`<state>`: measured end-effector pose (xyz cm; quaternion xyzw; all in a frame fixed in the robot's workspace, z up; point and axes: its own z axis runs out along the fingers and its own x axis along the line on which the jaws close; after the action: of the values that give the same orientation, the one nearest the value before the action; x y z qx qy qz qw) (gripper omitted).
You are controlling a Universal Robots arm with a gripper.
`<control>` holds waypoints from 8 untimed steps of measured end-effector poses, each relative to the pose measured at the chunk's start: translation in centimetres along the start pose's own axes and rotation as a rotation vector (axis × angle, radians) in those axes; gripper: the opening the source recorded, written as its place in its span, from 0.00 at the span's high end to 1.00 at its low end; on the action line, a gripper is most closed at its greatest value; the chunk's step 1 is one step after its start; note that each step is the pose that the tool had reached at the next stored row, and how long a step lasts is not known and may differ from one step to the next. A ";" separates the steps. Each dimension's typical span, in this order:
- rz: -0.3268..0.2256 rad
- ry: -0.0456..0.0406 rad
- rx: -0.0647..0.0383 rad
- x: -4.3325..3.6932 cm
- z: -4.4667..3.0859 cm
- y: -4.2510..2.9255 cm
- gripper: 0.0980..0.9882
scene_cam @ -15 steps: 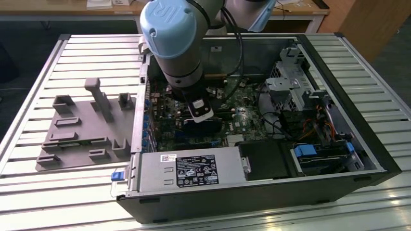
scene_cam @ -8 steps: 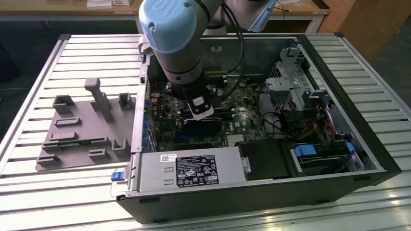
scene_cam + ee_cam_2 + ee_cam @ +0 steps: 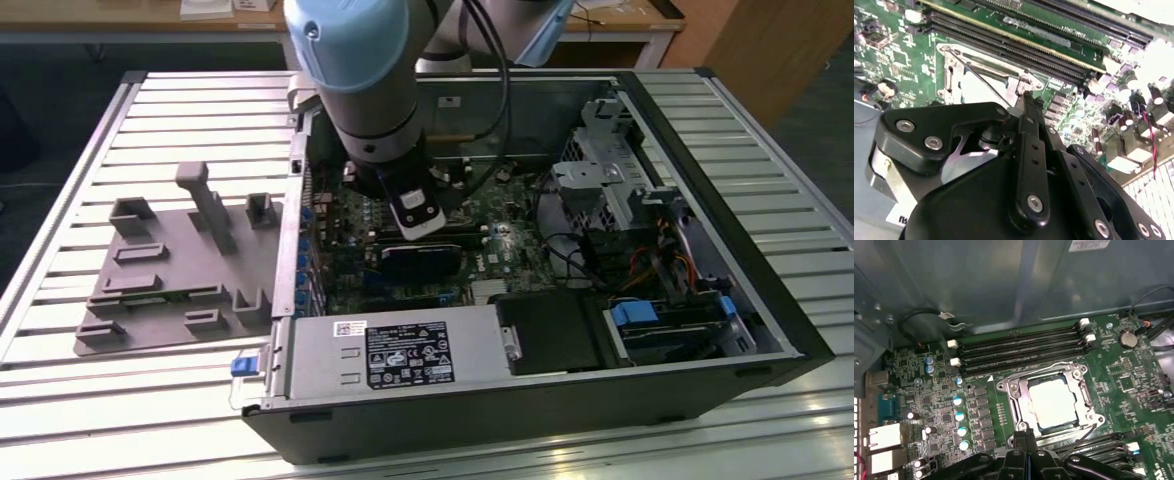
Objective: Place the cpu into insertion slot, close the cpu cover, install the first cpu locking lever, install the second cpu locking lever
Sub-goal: 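Install the second cpu locking lever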
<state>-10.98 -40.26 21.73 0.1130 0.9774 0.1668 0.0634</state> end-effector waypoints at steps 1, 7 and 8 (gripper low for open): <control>0.000 0.0000 0.000 -0.02 -0.19 0.07 1.00; 0.000 -0.0005 0.003 -0.14 -1.52 0.56 1.00; -0.001 -0.0014 0.007 -0.16 -1.79 0.66 1.00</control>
<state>-10.98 -40.25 23.64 0.1129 0.9780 0.1633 0.0638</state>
